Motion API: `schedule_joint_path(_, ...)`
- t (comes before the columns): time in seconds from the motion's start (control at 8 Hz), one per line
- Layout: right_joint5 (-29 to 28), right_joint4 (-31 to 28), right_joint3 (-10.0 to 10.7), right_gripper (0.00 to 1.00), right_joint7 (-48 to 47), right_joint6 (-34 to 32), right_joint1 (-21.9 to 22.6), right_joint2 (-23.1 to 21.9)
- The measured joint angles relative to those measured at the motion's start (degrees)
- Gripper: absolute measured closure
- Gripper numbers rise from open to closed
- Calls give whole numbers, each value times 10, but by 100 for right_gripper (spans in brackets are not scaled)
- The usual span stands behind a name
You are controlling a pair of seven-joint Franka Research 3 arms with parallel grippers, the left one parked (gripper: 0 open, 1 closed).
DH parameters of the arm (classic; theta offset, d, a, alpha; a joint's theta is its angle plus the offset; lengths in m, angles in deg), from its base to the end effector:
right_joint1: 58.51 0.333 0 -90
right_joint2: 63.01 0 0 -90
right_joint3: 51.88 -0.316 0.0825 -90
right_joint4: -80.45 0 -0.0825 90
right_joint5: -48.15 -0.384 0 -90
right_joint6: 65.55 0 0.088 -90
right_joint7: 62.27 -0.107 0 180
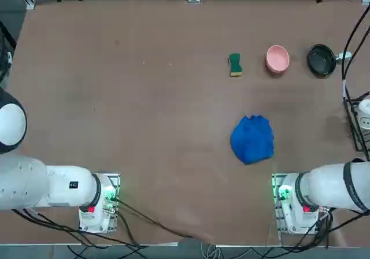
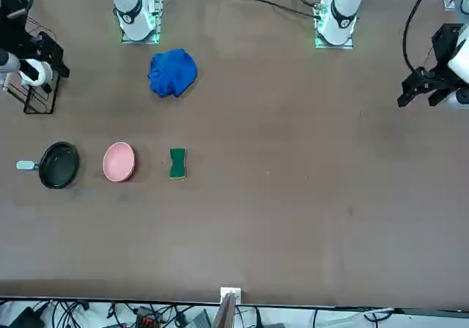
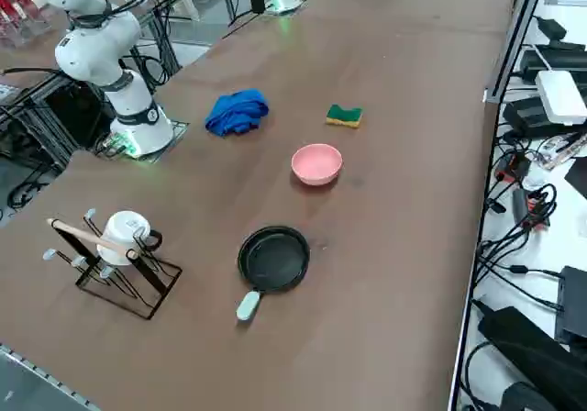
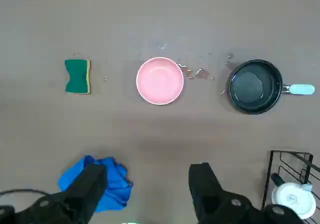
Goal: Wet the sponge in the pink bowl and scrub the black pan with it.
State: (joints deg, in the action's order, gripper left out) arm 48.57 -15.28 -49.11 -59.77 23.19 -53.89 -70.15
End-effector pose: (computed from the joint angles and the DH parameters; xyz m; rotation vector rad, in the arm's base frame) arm 0.5126 0.0141 0.6419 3.1380 0.1195 0.0039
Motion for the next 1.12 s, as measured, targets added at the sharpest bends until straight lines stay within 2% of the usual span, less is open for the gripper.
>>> schedule_joint_path(0.62,-8,4,-3,0,-1,1,9,5)
schedule_joint_path(0.88,-9,3,-7,0,-3,16,48,33)
schedule_joint_path(1.12,-10,-2,-10,0,-19,65,99,90)
